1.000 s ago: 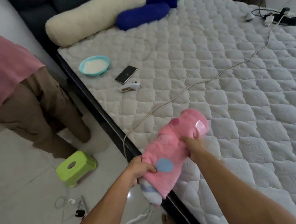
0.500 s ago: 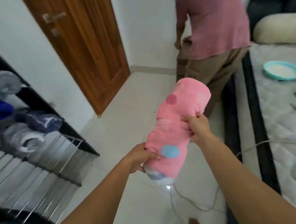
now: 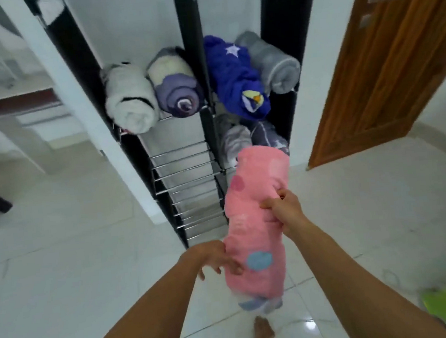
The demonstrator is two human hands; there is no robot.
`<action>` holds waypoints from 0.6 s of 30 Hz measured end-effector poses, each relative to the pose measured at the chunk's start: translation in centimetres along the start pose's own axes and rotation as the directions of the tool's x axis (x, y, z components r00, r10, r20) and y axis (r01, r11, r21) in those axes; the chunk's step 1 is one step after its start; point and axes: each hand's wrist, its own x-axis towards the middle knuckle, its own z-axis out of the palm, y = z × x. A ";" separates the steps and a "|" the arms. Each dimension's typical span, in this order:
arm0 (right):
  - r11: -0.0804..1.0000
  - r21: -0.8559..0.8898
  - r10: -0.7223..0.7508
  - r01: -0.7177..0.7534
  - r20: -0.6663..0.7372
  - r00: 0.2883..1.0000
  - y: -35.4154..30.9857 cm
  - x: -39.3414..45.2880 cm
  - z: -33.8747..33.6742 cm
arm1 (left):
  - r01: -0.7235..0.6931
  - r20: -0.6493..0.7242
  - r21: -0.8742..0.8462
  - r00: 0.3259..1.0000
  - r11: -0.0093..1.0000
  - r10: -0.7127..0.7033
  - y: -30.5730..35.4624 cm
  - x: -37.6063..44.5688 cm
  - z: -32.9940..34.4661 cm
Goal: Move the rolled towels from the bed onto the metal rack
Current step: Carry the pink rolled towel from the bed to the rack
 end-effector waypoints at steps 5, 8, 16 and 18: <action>0.995 -0.097 0.047 -0.033 0.143 0.989 -2.6 7.4 8.4 | 0.060 -0.089 -0.216 0.993 0.975 -0.081 -2.9 3.2 -6.0; 0.984 -0.171 0.082 -0.047 0.205 0.975 -4.6 10.6 12.4 | 0.019 -0.208 -0.375 0.973 0.927 -0.104 -4.2 4.7 -8.3; 0.916 -0.383 -0.041 0.121 0.209 0.977 -8.3 19.9 21.8 | -0.251 -0.552 -0.464 0.832 0.850 -0.055 -4.1 10.7 -16.7; 0.919 -0.375 -0.039 0.122 0.223 0.974 -8.8 22.5 23.7 | -0.246 -0.595 -0.468 0.798 0.849 -0.097 -4.2 12.9 -18.9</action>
